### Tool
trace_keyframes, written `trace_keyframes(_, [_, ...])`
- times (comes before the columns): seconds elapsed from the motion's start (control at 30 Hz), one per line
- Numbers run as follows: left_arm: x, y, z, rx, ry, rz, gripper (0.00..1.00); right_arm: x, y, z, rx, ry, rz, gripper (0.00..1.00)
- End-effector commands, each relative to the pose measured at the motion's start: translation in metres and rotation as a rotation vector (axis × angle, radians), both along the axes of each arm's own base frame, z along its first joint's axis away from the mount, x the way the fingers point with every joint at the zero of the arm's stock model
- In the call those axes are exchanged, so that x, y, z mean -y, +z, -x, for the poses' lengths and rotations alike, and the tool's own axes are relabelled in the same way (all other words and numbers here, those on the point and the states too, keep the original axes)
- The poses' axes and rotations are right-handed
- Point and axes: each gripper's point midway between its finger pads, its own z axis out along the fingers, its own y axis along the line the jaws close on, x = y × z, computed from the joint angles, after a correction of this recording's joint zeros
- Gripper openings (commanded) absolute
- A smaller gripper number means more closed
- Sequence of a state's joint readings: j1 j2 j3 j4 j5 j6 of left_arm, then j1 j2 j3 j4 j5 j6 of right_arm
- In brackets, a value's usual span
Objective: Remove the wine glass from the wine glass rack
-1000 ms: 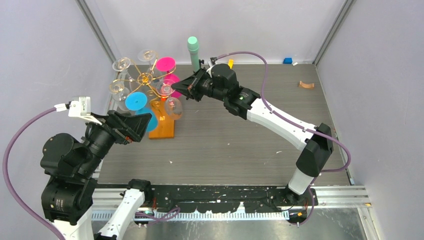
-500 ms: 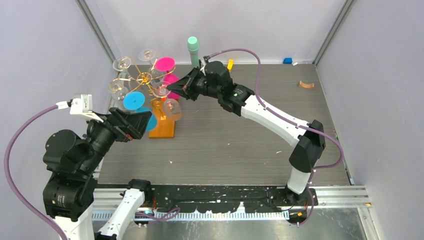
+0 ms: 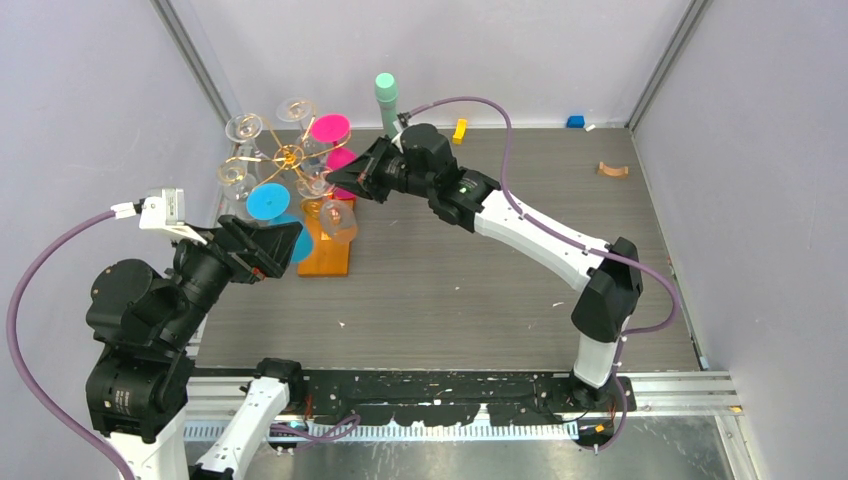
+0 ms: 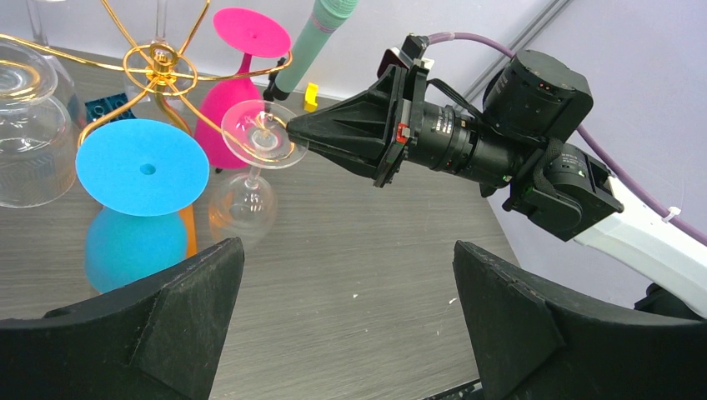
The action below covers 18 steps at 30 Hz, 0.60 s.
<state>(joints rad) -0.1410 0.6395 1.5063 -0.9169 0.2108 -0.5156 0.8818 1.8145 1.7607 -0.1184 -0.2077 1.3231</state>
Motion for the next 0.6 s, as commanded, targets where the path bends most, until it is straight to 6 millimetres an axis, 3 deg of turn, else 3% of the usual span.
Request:
trace_keyframes(0.0, [-0.003, 0.005, -0.003, 0.025, 0.017, -0.014, 1.00, -0.007, 0.054, 0.000, 0.120, 0.006, -0.129, 0.00])
trace_keyframes(0.57, [-0.005, 0.002, 0.004, 0.008, 0.014, -0.034, 1.00, -0.005, 0.070, -0.036, 0.195, -0.164, -0.156, 0.00])
